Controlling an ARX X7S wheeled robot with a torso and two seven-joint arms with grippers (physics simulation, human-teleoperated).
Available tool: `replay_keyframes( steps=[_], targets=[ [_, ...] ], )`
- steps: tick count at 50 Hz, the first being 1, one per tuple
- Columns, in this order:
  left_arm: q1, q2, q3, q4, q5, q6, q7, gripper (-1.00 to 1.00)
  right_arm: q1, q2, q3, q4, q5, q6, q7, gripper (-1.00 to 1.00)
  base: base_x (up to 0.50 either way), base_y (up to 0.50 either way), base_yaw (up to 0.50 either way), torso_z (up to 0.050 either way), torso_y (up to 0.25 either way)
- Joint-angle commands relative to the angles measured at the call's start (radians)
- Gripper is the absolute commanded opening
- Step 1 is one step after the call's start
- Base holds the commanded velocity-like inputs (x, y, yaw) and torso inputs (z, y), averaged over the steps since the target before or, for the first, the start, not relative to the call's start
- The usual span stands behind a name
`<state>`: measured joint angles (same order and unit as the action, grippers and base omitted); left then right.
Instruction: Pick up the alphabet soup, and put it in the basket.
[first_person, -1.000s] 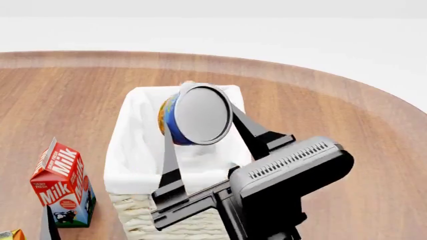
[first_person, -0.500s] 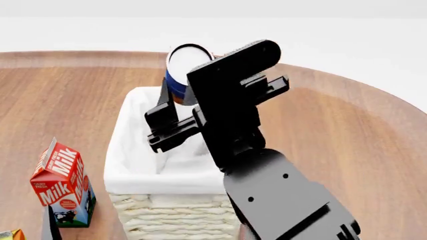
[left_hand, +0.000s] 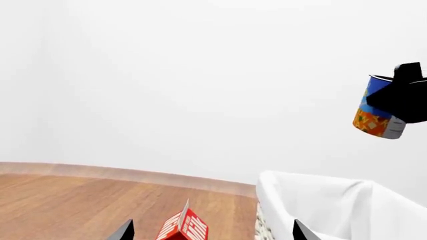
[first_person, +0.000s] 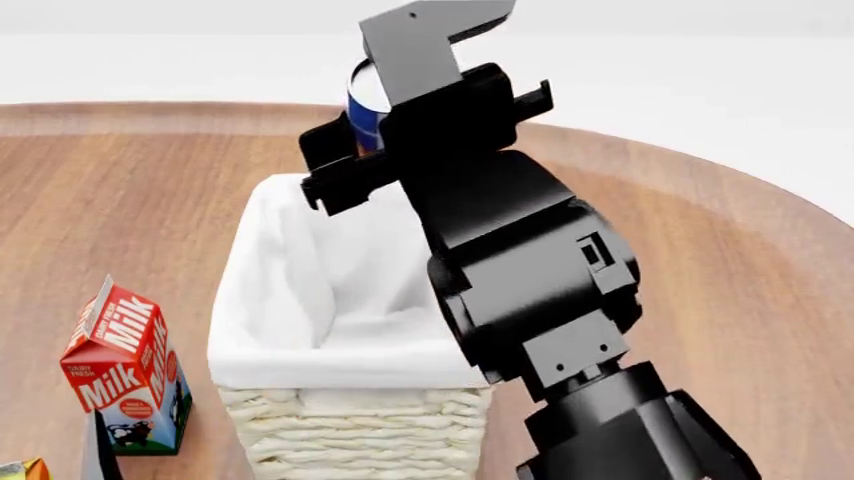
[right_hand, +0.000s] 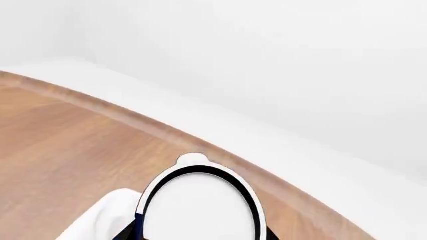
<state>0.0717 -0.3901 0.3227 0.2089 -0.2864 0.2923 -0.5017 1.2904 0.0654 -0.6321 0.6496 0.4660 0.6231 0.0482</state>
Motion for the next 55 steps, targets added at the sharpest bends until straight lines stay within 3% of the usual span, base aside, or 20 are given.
replay_keyframes(
  steps=[1,14,33,55],
  targets=[
    [-0.002,-0.001,0.002,-0.001,0.0,0.0,-0.001,1.0,0.124,-0.064,-0.064,0.255,0.051,-0.027,-0.065,-1.0,0.0,0.0,0.0,0.0,0.0],
    [-0.005,-0.002,0.008,-0.001,0.004,-0.003,-0.002,1.0,0.23,-0.063,-0.223,0.305,0.306,0.092,0.013,-1.0,0.0,0.0,0.0,0.0,0.001],
    [0.0,-0.007,0.007,0.012,0.002,-0.005,-0.01,1.0,0.268,-0.064,-0.366,0.309,0.471,0.105,0.089,-1.0,0.0,0.0,0.0,0.0,0.001],
    [-0.003,-0.009,0.013,0.006,0.012,-0.003,-0.013,1.0,0.349,-0.065,-0.786,0.358,0.9,-0.002,0.139,-1.0,0.0,0.0,0.0,0.0,0.0]
  ],
)
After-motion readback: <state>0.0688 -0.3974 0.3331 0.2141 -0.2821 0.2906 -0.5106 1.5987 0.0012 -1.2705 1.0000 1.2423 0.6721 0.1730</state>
